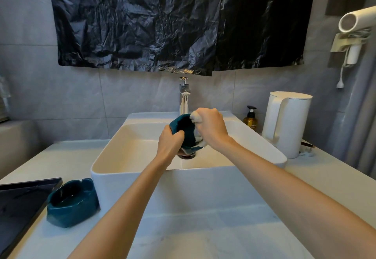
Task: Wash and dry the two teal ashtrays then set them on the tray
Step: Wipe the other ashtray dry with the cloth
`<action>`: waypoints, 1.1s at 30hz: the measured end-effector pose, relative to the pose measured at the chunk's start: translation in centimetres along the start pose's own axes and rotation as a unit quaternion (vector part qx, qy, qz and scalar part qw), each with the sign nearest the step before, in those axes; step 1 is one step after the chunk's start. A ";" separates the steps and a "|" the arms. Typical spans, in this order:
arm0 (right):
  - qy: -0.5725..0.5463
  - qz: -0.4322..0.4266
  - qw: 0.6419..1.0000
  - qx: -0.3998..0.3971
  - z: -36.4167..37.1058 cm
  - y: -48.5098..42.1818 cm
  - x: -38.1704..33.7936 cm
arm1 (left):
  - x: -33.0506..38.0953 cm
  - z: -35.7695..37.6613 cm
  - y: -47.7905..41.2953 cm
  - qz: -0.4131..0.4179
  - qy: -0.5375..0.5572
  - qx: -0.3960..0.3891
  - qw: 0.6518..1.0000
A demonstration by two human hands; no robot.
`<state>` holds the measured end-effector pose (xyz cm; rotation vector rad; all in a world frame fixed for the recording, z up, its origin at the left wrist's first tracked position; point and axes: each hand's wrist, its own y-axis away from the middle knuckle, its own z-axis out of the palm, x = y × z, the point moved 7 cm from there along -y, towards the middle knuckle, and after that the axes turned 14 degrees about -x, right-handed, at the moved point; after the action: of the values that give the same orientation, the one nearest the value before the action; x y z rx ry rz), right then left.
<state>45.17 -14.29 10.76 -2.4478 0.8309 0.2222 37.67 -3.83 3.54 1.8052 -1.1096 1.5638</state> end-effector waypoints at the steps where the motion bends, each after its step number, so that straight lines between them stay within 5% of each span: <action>1: 0.067 -0.017 0.998 -0.013 -0.3 -0.3 -0.8 | -0.1 -0.1 -0.1 -0.003 0.014 0.000 1.000; 4: 0.262 -0.067 0.962 -0.044 -0.7 -0.9 -2.8 | -0.2 -0.2 -0.1 -0.005 0.021 0.000 1.000; 7: 0.302 -0.083 0.948 -0.054 0.1 -1.1 -2.5 | -0.3 -0.6 -0.2 -0.005 -0.001 0.005 1.000; 11: 0.018 -0.055 0.998 -0.041 1.4 -0.7 0.2 | -0.3 -1.0 -0.2 -0.006 0.027 0.026 0.999; 15: -0.240 0.006 0.970 0.024 3.0 0.9 1.2 | -0.7 -1.4 -0.3 -0.010 0.046 0.050 0.998; 18: -0.339 0.094 0.936 -0.016 4.5 0.9 2.1 | -0.6 -1.4 0.0 -0.009 0.012 0.048 0.999; 23: -0.085 0.057 0.995 -0.007 3.1 -0.7 1.9 | -0.6 -0.5 0.3 -0.016 0.005 0.014 1.000; 27: 0.088 0.001 0.995 -0.055 2.2 -1.7 0.1 | -0.9 -1.0 0.1 -0.022 0.042 0.038 0.998; 30: -0.094 0.007 0.995 -0.033 2.3 -0.2 -0.3 | -1.1 -1.8 0.1 -0.024 0.068 0.072 0.995; 33: -0.329 0.063 0.942 0.010 3.7 1.4 0.0 | -1.2 -2.5 0.4 -0.021 0.090 0.109 0.990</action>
<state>44.42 -13.26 7.06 -2.0790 0.6695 1.0058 35.95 -1.75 2.86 1.7675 -0.8385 1.8424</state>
